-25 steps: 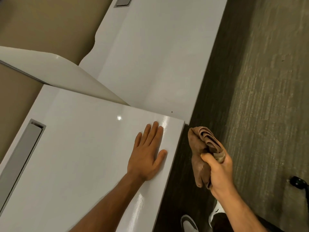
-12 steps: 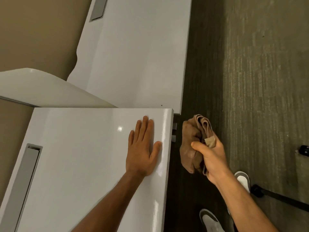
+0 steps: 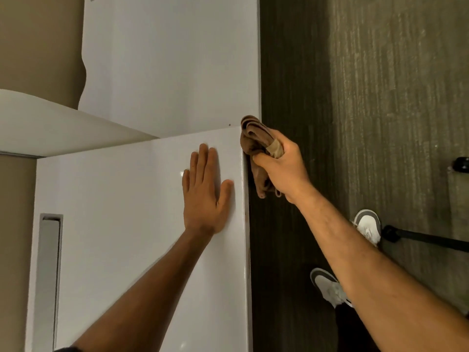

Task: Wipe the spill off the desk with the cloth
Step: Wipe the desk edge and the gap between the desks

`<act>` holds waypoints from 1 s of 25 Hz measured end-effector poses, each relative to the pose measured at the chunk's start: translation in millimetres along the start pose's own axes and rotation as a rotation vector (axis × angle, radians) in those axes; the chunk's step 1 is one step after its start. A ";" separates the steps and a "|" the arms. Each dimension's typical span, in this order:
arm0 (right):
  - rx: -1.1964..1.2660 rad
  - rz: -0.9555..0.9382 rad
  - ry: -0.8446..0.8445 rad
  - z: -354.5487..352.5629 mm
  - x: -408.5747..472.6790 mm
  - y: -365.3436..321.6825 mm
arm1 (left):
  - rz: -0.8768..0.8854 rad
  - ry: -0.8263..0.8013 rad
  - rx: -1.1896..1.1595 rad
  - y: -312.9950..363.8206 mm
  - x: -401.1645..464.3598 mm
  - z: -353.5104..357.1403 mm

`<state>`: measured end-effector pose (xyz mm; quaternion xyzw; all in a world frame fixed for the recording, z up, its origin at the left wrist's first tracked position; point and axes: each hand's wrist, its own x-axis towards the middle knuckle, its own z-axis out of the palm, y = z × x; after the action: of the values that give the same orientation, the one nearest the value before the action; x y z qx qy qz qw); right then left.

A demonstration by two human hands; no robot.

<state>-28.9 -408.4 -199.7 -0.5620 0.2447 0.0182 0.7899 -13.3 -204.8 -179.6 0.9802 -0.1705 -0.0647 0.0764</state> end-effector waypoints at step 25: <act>-0.098 -0.037 0.006 18.7 -110.8 53.3 | 0.006 0.019 -0.015 0.8 0.4 2.0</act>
<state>-135.7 -344.8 -196.8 -0.6044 0.2353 0.0139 0.7610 -13.4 -205.9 -181.5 0.9797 -0.1724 -0.0567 0.0856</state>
